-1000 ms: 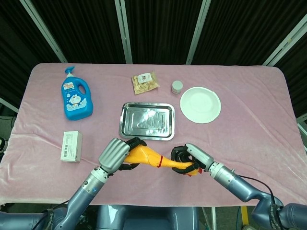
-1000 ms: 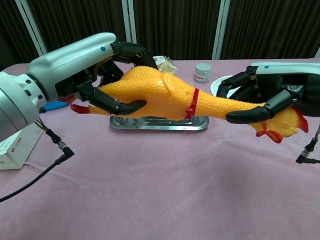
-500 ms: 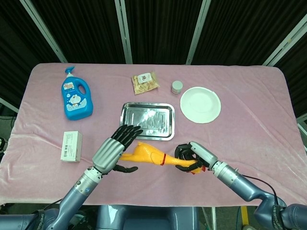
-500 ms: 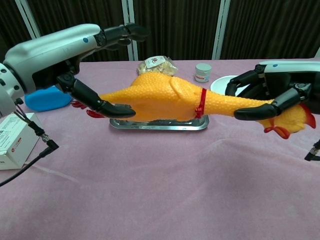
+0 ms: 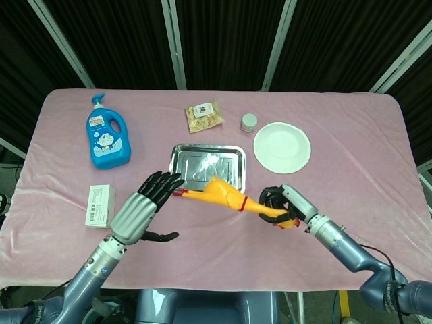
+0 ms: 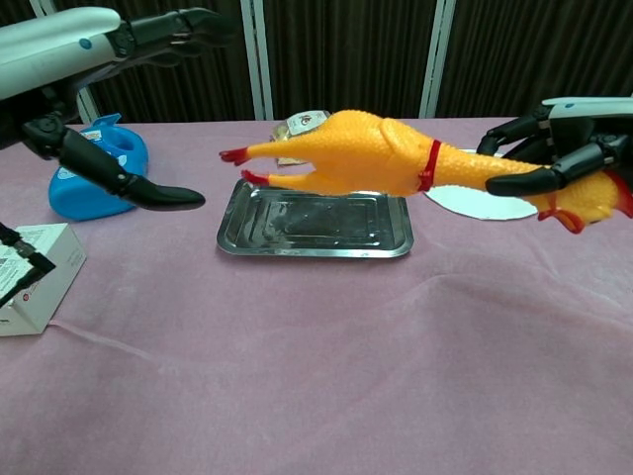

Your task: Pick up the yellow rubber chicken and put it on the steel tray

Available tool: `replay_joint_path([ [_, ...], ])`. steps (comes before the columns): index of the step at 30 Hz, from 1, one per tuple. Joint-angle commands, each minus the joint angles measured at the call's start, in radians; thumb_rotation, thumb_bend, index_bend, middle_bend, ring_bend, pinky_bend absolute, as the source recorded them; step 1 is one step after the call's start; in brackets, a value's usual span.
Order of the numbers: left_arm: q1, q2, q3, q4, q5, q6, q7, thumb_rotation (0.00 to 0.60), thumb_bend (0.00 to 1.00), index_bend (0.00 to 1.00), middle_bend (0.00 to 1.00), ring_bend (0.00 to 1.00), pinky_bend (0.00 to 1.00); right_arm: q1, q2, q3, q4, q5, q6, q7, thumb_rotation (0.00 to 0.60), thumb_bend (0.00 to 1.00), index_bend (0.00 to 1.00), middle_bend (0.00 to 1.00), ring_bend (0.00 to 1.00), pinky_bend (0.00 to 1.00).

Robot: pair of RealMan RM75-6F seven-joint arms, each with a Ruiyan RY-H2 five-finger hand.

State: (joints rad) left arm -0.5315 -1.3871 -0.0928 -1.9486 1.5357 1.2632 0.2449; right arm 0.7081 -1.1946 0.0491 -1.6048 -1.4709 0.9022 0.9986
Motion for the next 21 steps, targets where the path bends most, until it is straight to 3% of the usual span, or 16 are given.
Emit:
replay_joint_path([
  [1, 0.027, 0.035, 0.025, -0.007, 0.028, 0.027, -0.023, 0.6, 0.01, 0.0, 0.02, 0.0, 0.02, 0.013, -0.01, 0.034, 0.044, 0.048, -0.032, 0.017, 0.6, 0.63, 0.96, 0.77, 0.79, 0.93],
  [10, 0.093, 0.099, 0.086, 0.013, 0.082, 0.087, -0.066, 0.6, 0.01, 0.0, 0.03, 0.0, 0.02, 0.075, -0.074, 0.099, 0.146, 0.124, -0.139, 0.025, 0.6, 0.63, 0.96, 0.77, 0.79, 0.93],
  [21, 0.153, 0.147, 0.101, 0.041, 0.09, 0.154, -0.137, 0.6, 0.01, 0.0, 0.03, 0.0, 0.02, 0.191, -0.244, 0.158, 0.31, 0.204, -0.3, -0.037, 0.6, 0.63, 0.96, 0.77, 0.79, 0.93],
])
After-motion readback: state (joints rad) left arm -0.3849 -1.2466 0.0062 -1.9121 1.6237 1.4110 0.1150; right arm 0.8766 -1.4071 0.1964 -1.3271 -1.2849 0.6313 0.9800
